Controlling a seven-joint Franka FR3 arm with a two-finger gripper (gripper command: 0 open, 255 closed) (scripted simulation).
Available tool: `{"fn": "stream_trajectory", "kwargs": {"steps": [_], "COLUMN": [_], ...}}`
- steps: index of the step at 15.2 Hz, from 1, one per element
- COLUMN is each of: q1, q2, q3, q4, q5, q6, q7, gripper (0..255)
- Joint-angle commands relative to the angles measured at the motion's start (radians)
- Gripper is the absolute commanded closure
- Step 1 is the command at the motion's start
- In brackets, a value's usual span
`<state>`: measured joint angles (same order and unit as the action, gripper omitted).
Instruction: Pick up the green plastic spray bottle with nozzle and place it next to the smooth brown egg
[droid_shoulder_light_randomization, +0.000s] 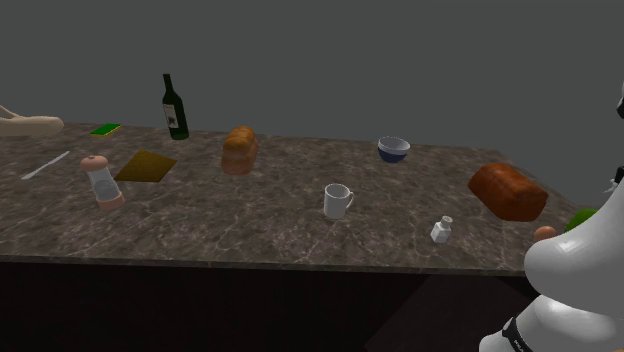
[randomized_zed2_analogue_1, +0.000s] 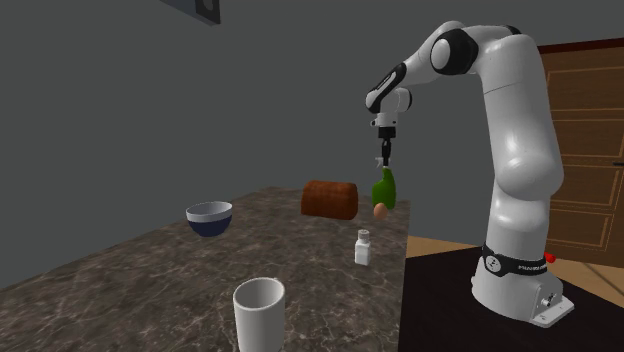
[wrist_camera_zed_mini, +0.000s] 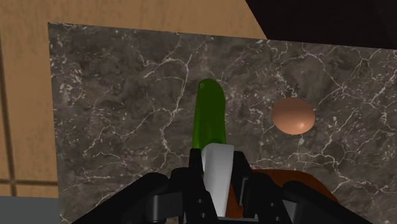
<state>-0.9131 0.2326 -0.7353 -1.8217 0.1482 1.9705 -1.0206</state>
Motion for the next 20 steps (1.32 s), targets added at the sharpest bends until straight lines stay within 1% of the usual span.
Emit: {"fn": "stream_trajectory", "kwargs": {"steps": [1, 5, 6, 11, 15, 20], "q1": [0.0, 0.0, 0.0, 0.0, 0.004, 0.004], "q2": [0.001, 0.001, 0.001, 0.001, -0.027, -0.027], "q3": [0.0, 0.0, 0.0, 0.0, -0.008, -0.008], "q4": [0.0, 0.0, 0.0, 0.0, 0.099, 0.099], "q5": [0.001, 0.001, 0.001, 0.001, -0.023, -0.023], "q6": [0.001, 0.001, 0.001, 0.001, -0.118, -0.118], "q7": [0.0, 0.0, 0.0, 0.0, 0.017, 0.017], "gripper": [255, 255, 0, 0, 0, 0]}}
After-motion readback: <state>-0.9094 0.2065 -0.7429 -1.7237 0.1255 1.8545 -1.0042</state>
